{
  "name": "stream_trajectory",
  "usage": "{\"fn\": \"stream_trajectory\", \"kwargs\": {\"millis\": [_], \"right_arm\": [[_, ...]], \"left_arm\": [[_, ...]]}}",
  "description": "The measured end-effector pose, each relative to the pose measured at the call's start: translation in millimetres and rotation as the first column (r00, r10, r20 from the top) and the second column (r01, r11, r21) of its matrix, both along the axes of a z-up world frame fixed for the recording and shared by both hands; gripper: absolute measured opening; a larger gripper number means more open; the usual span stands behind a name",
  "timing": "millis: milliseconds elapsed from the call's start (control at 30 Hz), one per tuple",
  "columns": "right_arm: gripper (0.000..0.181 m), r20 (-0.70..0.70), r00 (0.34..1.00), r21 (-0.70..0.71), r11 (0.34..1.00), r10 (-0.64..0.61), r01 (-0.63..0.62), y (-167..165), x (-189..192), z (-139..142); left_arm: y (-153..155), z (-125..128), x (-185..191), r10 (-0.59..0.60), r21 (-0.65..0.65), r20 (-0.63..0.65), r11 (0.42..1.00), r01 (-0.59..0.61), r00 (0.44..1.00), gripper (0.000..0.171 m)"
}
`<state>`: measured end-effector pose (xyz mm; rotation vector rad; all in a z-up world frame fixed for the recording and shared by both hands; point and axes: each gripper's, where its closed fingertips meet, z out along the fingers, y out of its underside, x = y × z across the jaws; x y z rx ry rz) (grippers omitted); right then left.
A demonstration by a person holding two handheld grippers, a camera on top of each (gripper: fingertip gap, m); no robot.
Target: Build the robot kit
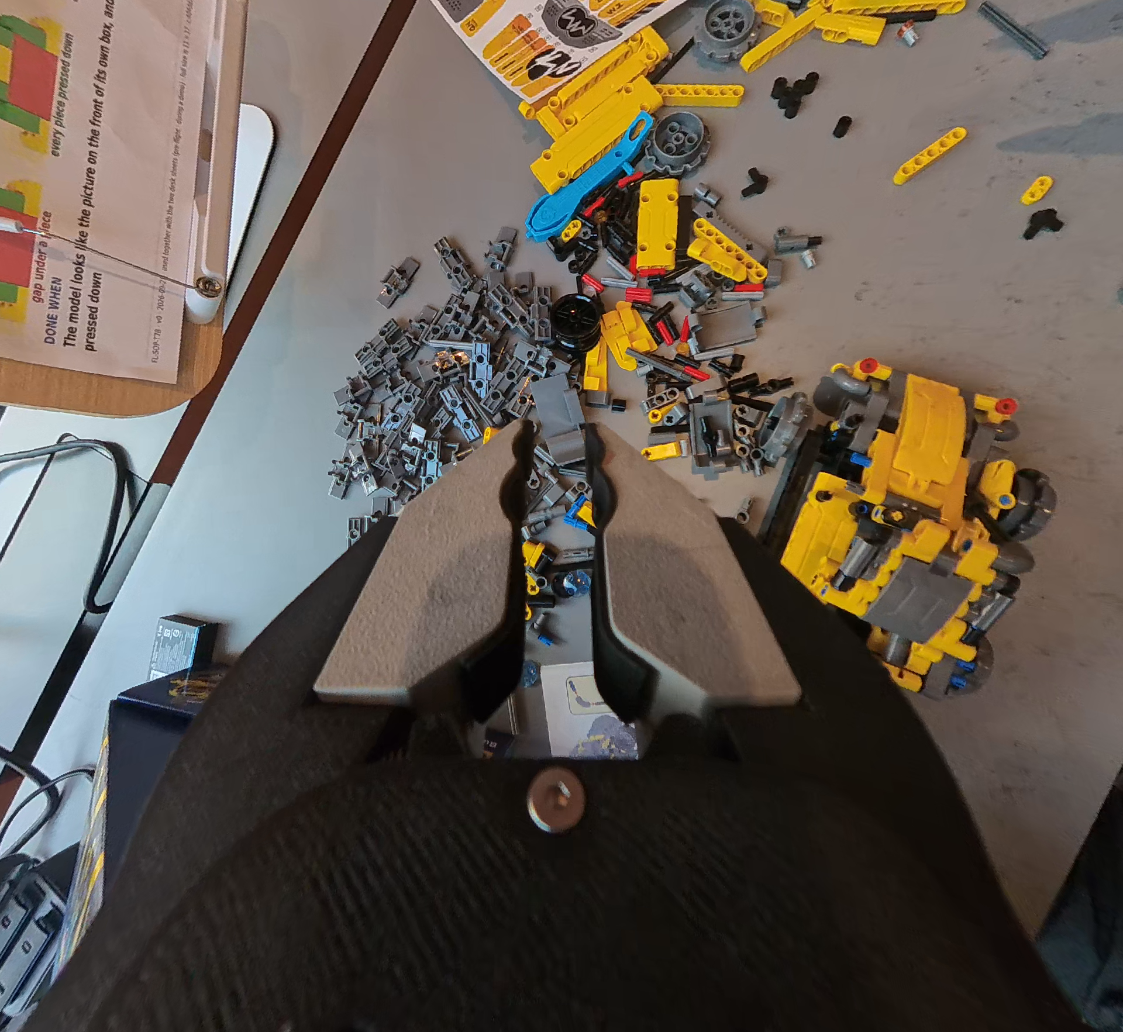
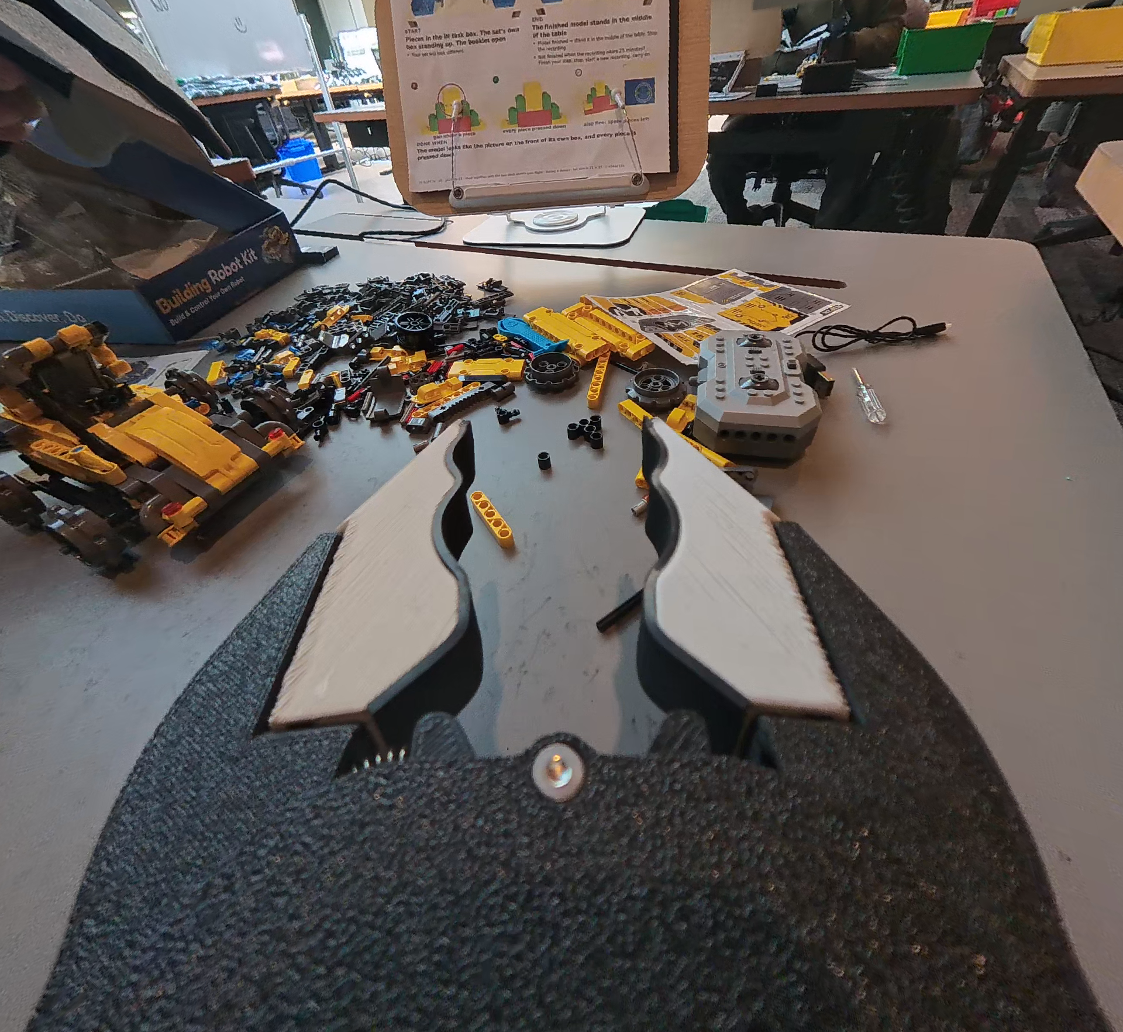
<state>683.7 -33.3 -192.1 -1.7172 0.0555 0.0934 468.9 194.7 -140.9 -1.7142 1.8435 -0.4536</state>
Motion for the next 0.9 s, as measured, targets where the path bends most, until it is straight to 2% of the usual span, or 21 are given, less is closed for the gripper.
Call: {"fn": "stream_trajectory", "kwargs": {"millis": [900], "right_arm": [[0.055, 0.0, 1.0, -0.003, 1.0, 0.002, -0.002, -0.1, -0.1, -0.6]], "left_arm": [[-0.5, -3.2, 1.5, -0.006, -0.006, -0.008, 1.0, 0.006, 1.0, 0.014]]}}
